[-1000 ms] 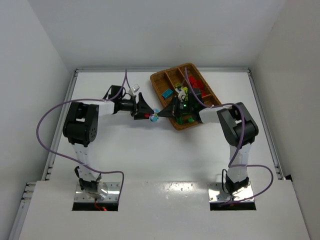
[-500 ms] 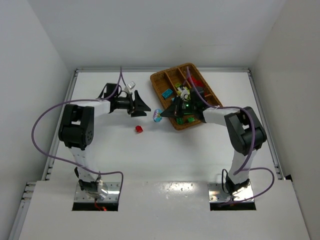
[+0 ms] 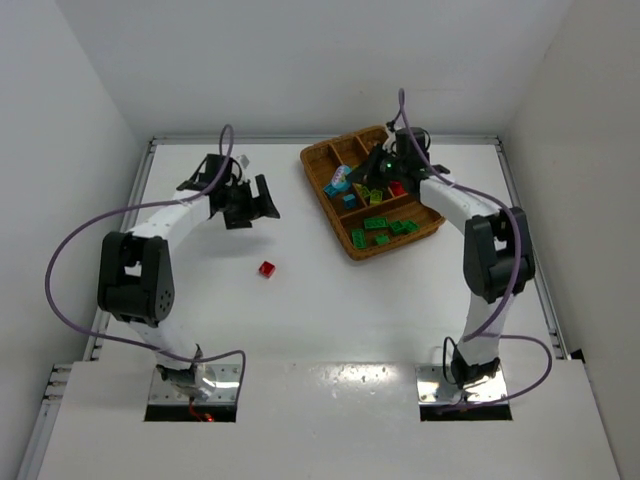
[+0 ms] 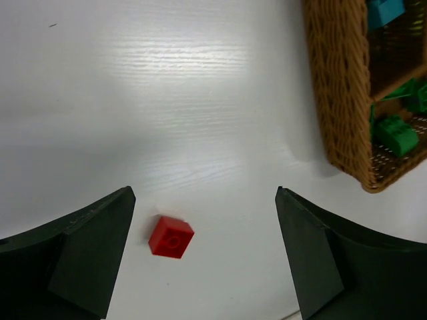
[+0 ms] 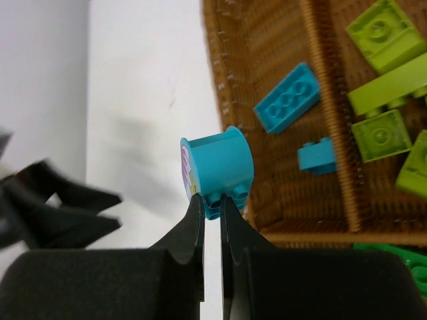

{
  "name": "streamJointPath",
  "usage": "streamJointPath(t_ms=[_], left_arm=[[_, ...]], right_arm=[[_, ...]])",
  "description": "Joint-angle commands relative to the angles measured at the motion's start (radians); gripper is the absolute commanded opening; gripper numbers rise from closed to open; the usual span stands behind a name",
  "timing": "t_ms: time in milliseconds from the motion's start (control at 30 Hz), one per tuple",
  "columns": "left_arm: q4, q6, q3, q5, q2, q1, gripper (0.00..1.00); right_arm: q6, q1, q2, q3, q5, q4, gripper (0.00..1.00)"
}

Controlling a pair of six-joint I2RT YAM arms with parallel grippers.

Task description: Sort the legos into containers by color

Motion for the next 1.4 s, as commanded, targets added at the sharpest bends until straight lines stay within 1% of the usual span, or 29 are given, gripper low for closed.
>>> streamJointPath(t_ms=[0,167,200,233,300,333,367,400,500,533,600,633,667,700,733,800,867,900,1000,1067,1100,1133,1167,1200,1233,1267,1300,1333,1367], left_arm=[[-0.108,0.035,0.012,-0.219,-0.059,-0.058,0.93],[-0.144,0.013,-0.021,-0.328,-0.097,-0.104,0.93],[-0.161,0.012,-0.033,-0.346,-0.109,-0.121,0.93],[-0.161,0.012,-0.033,-0.378,-0.109,-0.121,0.93],[-0.177,0.012,-0.044,-0.392,-0.144,-0.13,0.93],[-0.189,0.026,-0.057,-0.392,-0.154,-0.13,0.93],[-0.189,0.037,-0.071,-0.392,-0.154,-0.13,0.93],[-0.189,0.054,-0.071,-0.382,-0.166,-0.139,0.93],[-0.212,0.106,-0.082,-0.394,-0.155,-0.185,0.94],[-0.212,0.106,-0.082,-0.406,-0.143,-0.22,0.94],[-0.212,0.106,-0.093,-0.458,-0.119,-0.256,0.94],[-0.212,0.106,-0.102,-0.472,-0.109,-0.289,0.94],[-0.212,0.095,-0.102,-0.516,-0.085,-0.308,0.94],[-0.212,0.095,-0.102,-0.538,-0.073,-0.325,0.94],[-0.212,0.075,-0.102,-0.577,-0.062,-0.354,0.94],[-0.212,0.049,-0.102,-0.617,-0.043,-0.363,0.94],[-0.212,0.003,-0.113,-0.648,-0.03,-0.373,0.93],[-0.198,0.003,-0.125,-0.648,-0.03,-0.373,0.92],[-0.16,-0.02,-0.153,-0.667,-0.039,-0.362,0.85],[-0.16,-0.031,-0.166,-0.647,-0.039,-0.333,0.85],[-0.16,-0.031,-0.178,-0.598,-0.057,-0.318,0.85],[-0.16,-0.031,-0.179,-0.57,-0.077,-0.278,0.85],[-0.149,-0.031,-0.179,-0.541,-0.136,-0.253,0.91],[-0.149,-0.021,-0.179,-0.474,-0.167,-0.226,0.93],[-0.149,-0.021,-0.179,-0.445,-0.196,-0.196,0.95],[-0.149,-0.021,-0.179,-0.417,-0.218,-0.135,0.95],[-0.164,-0.035,-0.145,-0.385,-0.235,-0.104,0.97],[-0.181,-0.046,-0.128,-0.375,-0.246,-0.077,0.97],[-0.222,-0.07,-0.111,-0.375,-0.246,-0.025,0.97]], right_arm=[[-0.017,-0.001,0.08,0.107,0.088,-0.101,0.0],[-0.042,0.019,0.217,0.277,0.14,-0.169,0.01],[-0.056,0.019,0.226,0.29,0.14,-0.18,0.15],[-0.056,0.029,0.226,0.311,0.14,-0.18,0.22],[-0.093,0.03,0.235,0.334,0.14,-0.213,0.4],[-0.103,0.03,0.219,0.334,0.166,-0.223,0.56],[-0.129,0.04,0.191,0.334,0.166,-0.223,0.59],[-0.139,0.04,0.173,0.334,0.177,-0.235,0.61],[-0.148,0.04,0.098,0.247,0.177,-0.224,0.62],[-0.148,0.04,0.034,0.185,0.186,-0.215,0.62],[-0.157,0.04,-0.039,0.08,0.195,-0.198,0.62],[-0.157,0.04,-0.111,0.045,0.221,-0.198,0.62],[-0.157,0.04,-0.146,0.009,0.232,-0.198,0.62],[-0.168,0.04,-0.183,-0.061,0.252,-0.198,0.62],[-0.168,0.04,-0.25,-0.093,0.263,-0.209,0.66],[-0.177,0.04,-0.315,-0.185,0.284,-0.233,0.66],[-0.186,0.04,-0.375,-0.263,0.296,-0.243,0.68],[-0.186,0.04,-0.43,-0.285,0.307,-0.258,0.69],[-0.186,0.031,-0.498,-0.353,0.307,-0.281,0.69],[-0.217,0.059,-0.541,-0.365,0.307,-0.312,0.68],[-0.228,0.086,-0.541,-0.365,0.307,-0.322,0.68],[-0.267,0.159,-0.541,-0.336,0.307,-0.342,0.68],[-0.29,0.207,-0.526,-0.321,0.307,-0.351,0.68],[-0.321,0.261,-0.506,-0.304,0.307,-0.352,0.68],[-0.388,0.375,-0.481,-0.267,0.307,-0.365,0.69],[-0.424,0.432,-0.42,-0.247,0.328,-0.374,0.73],[-0.451,0.483,-0.382,-0.224,0.342,-0.375,0.76],[-0.499,0.569,-0.34,-0.166,0.359,-0.387,0.78],[-0.517,0.609,-0.296,-0.137,0.396,-0.397,0.81]])
